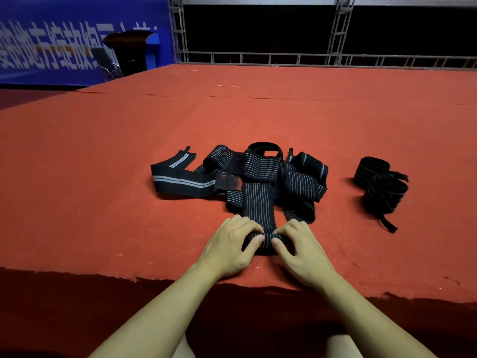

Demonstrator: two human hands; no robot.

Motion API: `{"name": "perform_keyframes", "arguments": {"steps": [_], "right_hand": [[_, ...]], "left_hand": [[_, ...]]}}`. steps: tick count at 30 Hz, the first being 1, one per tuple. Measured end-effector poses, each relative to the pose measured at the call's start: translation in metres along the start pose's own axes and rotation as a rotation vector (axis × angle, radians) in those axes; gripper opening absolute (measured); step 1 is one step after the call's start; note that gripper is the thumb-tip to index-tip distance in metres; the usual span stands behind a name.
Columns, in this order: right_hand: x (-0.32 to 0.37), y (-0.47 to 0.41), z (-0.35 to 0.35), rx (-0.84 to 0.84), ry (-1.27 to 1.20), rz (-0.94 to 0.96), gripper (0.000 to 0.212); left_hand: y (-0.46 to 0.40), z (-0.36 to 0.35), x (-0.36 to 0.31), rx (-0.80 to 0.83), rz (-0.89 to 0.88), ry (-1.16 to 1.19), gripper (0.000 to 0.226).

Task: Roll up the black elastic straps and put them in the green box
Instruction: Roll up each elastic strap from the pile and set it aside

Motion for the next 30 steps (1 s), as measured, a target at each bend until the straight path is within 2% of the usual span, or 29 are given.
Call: {"name": "perform_keyframes", "arguments": {"steps": [4,8,12,16,18,22,24,30], "right_hand": [[-0.003,-0.002,-0.001,0.012,-0.035,0.013,0.031],[-0.004,-0.004,-0.002,0.021,-0.04,-0.006,0.028],[-0.005,-0.005,-0.003,-0.001,-0.09,-0.067,0.016],[-0.004,-0.008,-0.003,0.005,-0.085,-0.068,0.008],[-0.005,-0.007,-0.003,0.007,-0.067,-0.06,0.013],[-0.007,-0.005,-0.005,0.008,-0.013,-0.041,0.041],[-0.008,-0.006,-0.005,0.028,0.003,-0.048,0.048],[-0.008,-0.008,-0.005,0.036,0.011,-0.039,0.045]], "left_hand": [[0.0,-0.001,0.002,-0.004,0.007,0.05,0.016],[-0.001,0.0,0.002,0.082,0.028,0.076,0.019],[0.0,0.003,0.0,0.096,0.061,0.086,0.03],[0.001,0.002,-0.001,0.085,0.072,0.078,0.02],[0.0,0.0,0.0,0.078,0.09,0.092,0.017],[-0.001,-0.003,0.003,0.079,0.122,0.106,0.02],[-0.002,-0.005,0.003,0.086,0.128,0.091,0.022],[-0.002,-0.006,0.004,0.082,0.135,0.014,0.029]]}}
Point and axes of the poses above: each hand's wrist, its own y-axis away from the middle knuckle, its own z-axis out of the back of the hand, x = y × z, the point moved 1 cm from there along -y, towards the middle knuckle, and after that the axes turned 13 degrees about -y, right-handed, at the moved point
